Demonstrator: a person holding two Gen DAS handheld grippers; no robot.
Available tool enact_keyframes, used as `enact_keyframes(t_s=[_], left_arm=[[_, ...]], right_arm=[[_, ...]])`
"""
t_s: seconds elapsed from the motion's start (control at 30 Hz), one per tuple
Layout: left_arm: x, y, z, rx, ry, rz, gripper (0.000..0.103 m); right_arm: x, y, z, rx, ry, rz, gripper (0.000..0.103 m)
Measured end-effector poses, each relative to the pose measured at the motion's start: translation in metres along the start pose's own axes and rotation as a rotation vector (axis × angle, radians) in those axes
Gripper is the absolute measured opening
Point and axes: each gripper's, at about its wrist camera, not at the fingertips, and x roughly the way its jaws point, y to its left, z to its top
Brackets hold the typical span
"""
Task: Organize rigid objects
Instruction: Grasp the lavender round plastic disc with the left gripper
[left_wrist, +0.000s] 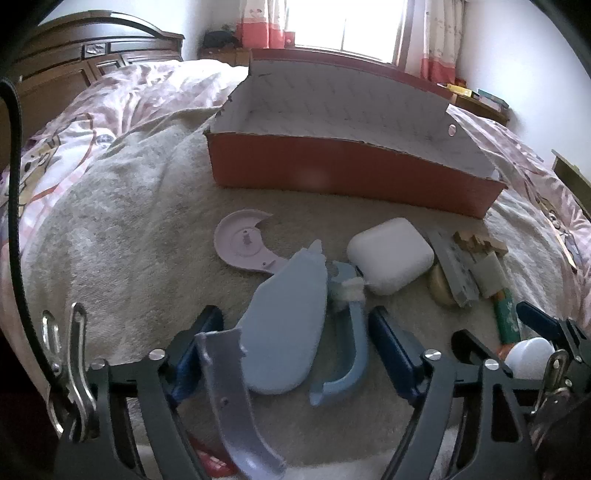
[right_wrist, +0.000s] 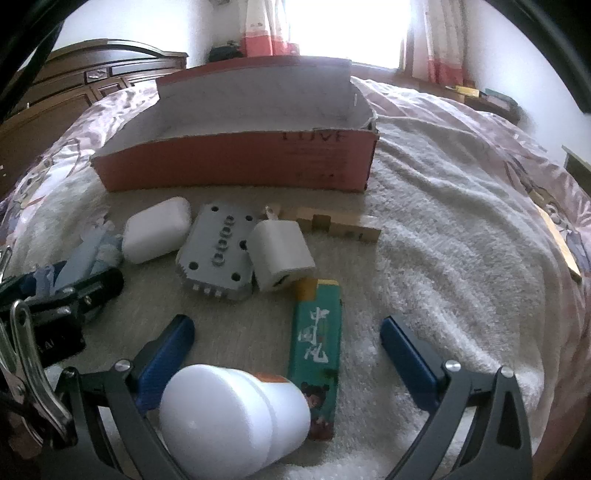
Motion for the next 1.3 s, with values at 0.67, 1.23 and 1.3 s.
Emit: enact_keyframes(t_s=[0.67,1.23,1.3], left_arm=[[-0.035,0.027,0.018,-0.009,-0.045,-0.010,0.080],[0.013,0.010,0.040,0.151,0.049,-0.005,0.079],[0.017,0.009,0.038,0.151,0.069,-0.027,0.079]], right_arm=[[-0.020,-0.014,0.004,0.009,-0.048,0.080,0.102],[-0.017,-0.018,0.002,0.031,-0.028,0.093,0.102],[-0.016,-0.018,0.002,0.033,-0.025,0.096,0.102]])
